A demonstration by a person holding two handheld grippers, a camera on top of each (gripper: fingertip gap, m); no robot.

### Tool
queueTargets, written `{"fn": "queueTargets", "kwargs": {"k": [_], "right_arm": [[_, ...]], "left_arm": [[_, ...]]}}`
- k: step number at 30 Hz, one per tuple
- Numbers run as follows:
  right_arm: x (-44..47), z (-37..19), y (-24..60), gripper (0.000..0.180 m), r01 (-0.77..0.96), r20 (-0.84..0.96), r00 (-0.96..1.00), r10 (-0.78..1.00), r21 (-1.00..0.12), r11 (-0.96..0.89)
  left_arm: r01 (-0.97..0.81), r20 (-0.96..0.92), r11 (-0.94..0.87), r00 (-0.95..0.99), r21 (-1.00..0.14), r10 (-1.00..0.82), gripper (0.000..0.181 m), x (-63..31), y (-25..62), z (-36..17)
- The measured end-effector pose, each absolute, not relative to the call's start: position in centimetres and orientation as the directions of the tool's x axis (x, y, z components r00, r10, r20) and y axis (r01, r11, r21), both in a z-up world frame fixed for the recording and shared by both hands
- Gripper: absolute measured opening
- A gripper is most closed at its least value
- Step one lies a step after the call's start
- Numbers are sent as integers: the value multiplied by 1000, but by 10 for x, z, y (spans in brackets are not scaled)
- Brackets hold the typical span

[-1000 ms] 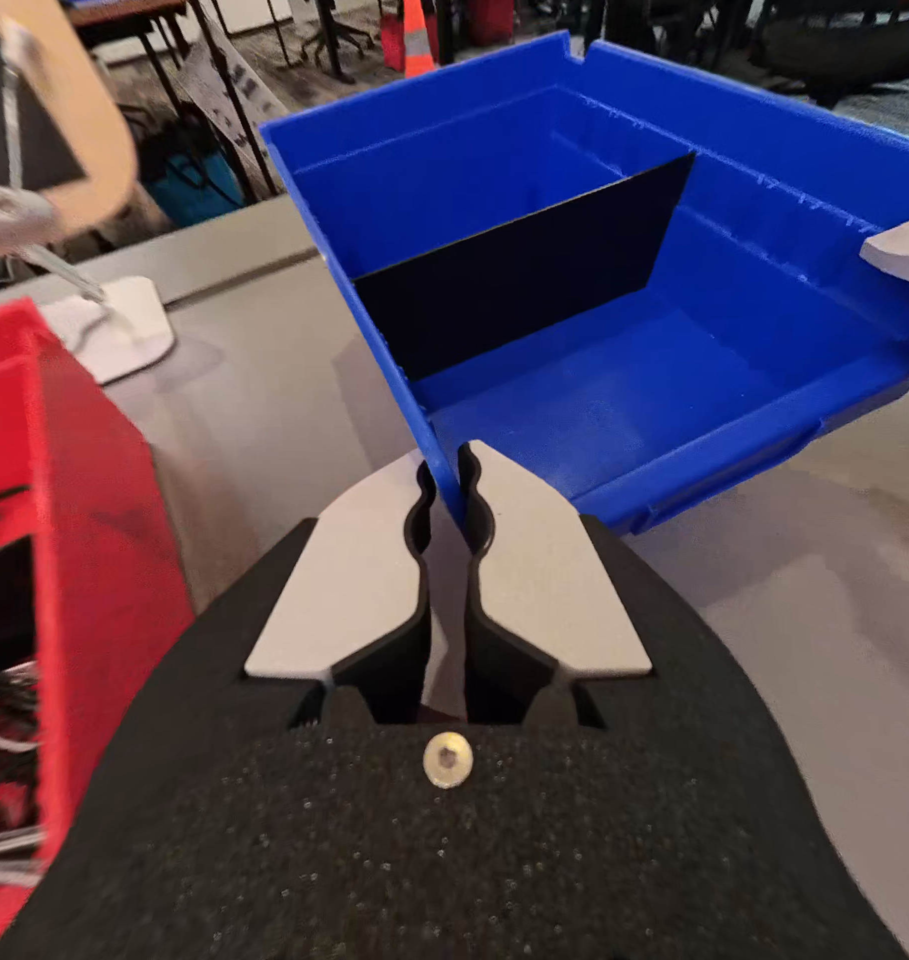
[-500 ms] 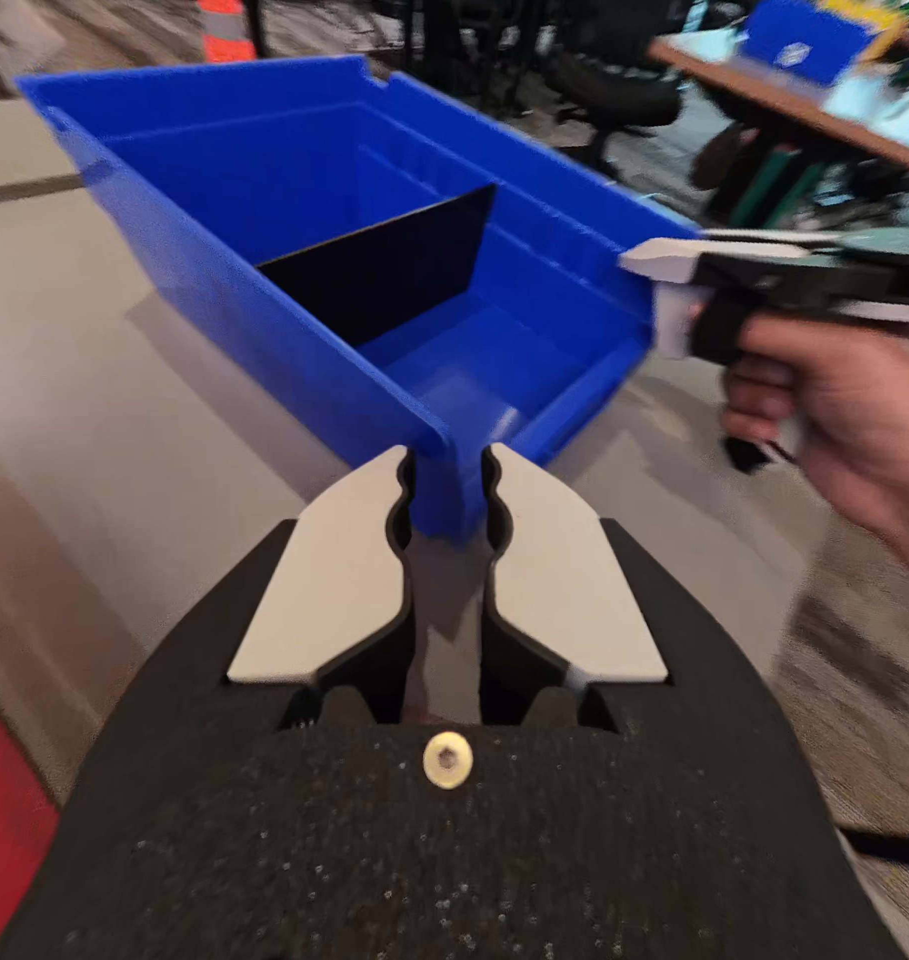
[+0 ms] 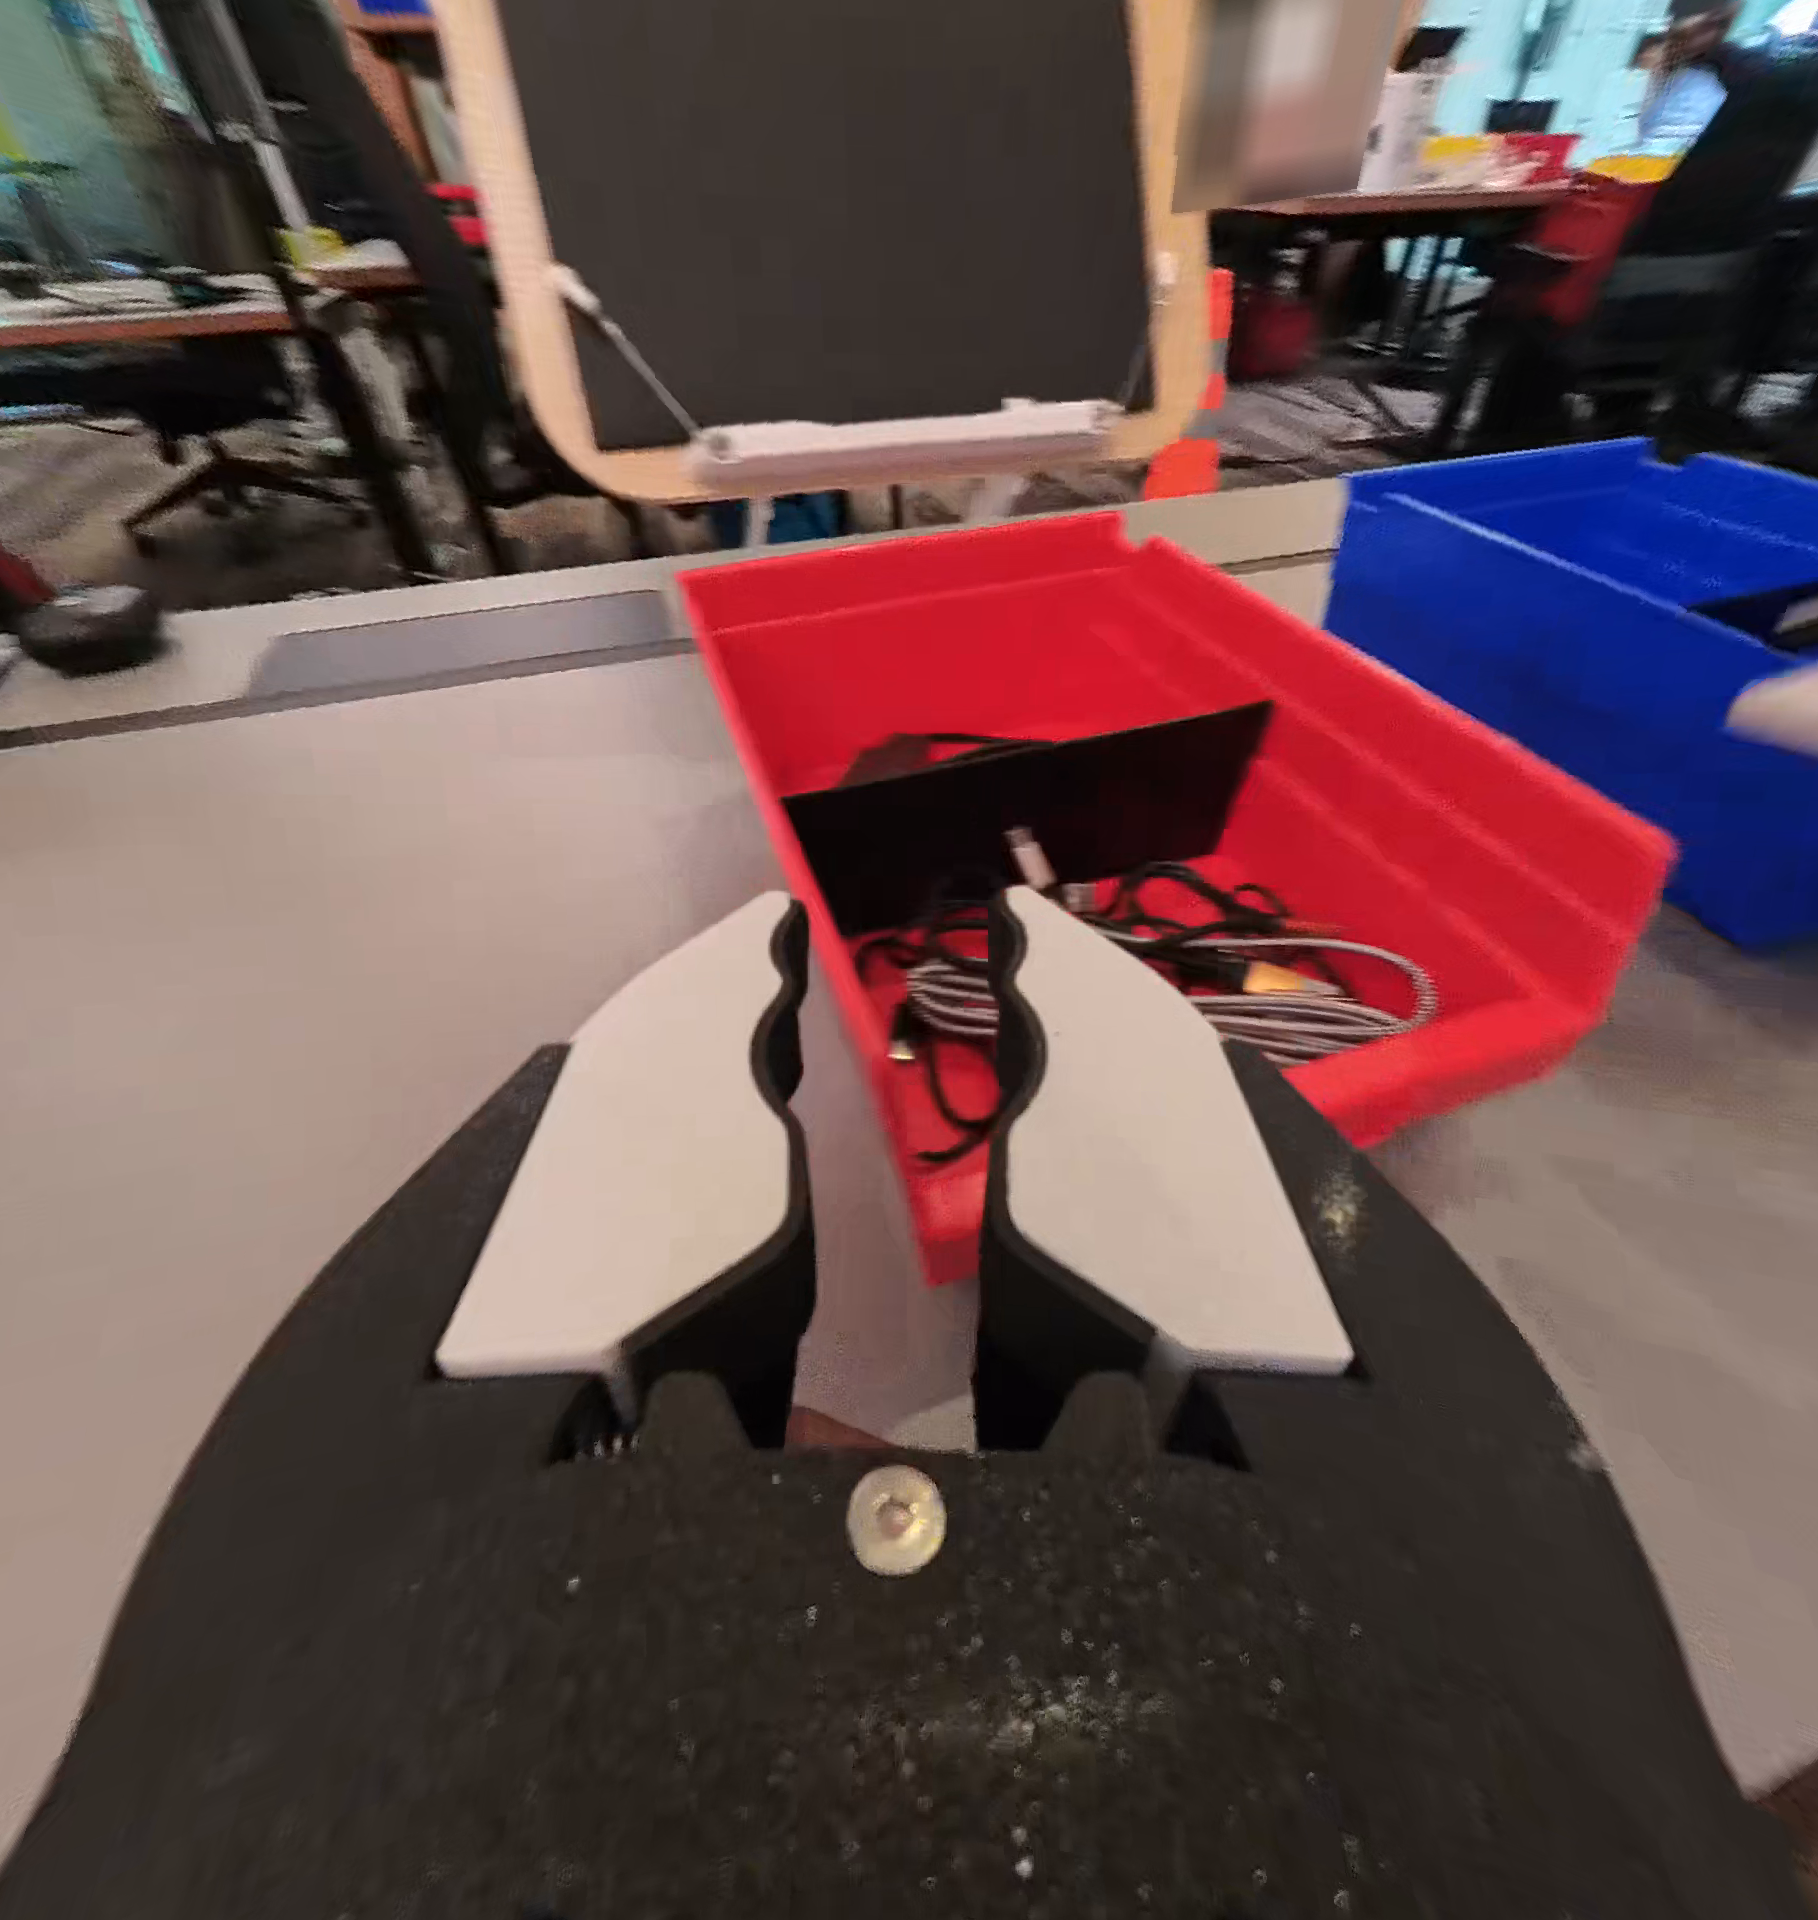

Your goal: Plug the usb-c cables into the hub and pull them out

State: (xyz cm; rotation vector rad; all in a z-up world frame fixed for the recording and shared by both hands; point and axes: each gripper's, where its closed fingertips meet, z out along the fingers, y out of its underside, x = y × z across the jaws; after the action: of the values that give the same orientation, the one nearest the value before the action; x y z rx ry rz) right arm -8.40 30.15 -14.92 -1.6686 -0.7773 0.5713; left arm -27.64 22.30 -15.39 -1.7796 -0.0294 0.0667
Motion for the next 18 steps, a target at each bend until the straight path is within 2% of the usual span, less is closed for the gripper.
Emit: {"fn": "queueTargets", "kwargs": {"k": [2, 3, 7, 9, 12, 18], "right_arm": [[-103, -175, 302, 38, 207, 40, 728, 684, -965, -164], [-104, -183, 306, 38, 208, 51, 770, 636, -962, -175], [-101, -208, 316, 31, 209, 38, 851, 524, -940, -271], [-108, -222, 317, 27, 211, -3, 846, 534, -917, -340], [-108, -221, 318, 4, 170, -33, 868, 496, -918, -359], [-155, -206, 305, 3, 136, 6, 903, 430, -952, -273]], "left_arm": [[-84, -100, -273, 994, -958, 44, 34, -283, 225, -165], [-92, -110, -323, 993, -942, 37, 42, -285, 228, -176], [-6, 10, -452, 999, -892, -34, 44, -278, 234, -220], [22, 58, -491, 997, -871, -59, 27, -273, 239, -234], [25, 34, -484, 999, -875, -9, 13, -286, 248, -233], [-14, -72, -460, 991, -888, 110, 2, -341, 248, -219]]}}
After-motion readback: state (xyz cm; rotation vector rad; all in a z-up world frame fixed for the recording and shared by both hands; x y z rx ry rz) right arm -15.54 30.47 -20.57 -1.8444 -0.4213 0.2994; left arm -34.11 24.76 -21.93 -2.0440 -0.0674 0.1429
